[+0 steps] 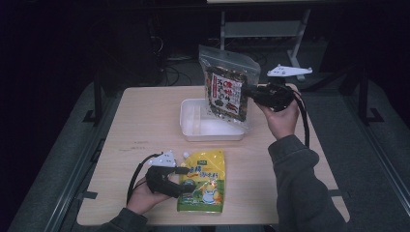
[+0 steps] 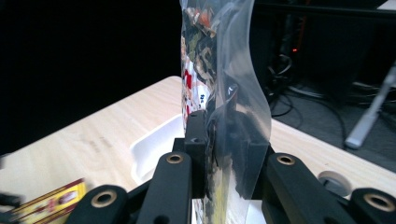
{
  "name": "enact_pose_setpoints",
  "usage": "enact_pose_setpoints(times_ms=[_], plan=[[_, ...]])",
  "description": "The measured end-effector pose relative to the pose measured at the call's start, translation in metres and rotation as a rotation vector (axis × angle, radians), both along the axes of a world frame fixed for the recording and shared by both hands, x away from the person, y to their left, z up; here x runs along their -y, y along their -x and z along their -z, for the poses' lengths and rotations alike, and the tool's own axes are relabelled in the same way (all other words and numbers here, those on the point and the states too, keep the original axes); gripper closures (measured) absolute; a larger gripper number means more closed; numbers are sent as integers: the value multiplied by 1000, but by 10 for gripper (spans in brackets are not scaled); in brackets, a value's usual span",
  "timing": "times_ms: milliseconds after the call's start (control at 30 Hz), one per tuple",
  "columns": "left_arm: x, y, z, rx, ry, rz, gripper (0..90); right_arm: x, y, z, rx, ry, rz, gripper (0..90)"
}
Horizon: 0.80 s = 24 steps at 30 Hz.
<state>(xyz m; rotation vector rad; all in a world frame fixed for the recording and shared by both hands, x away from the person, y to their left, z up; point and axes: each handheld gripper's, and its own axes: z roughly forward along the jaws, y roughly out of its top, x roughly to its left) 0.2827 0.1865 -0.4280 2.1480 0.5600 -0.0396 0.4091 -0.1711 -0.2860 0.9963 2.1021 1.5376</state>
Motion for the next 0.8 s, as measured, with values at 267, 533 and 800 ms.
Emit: enact_pose_setpoints(times_ms=[267, 533, 800], plan=[[-2, -1, 0, -3, 4, -8, 273, -13, -19, 17, 0, 38, 41, 768], [-4, -2, 0, -4, 5, -9, 273, -23, -31, 33, 0, 44, 43, 768], [-6, -3, 0, -4, 7, -13, 273, -21, -38, 52, -16, 19, 63, 768]])
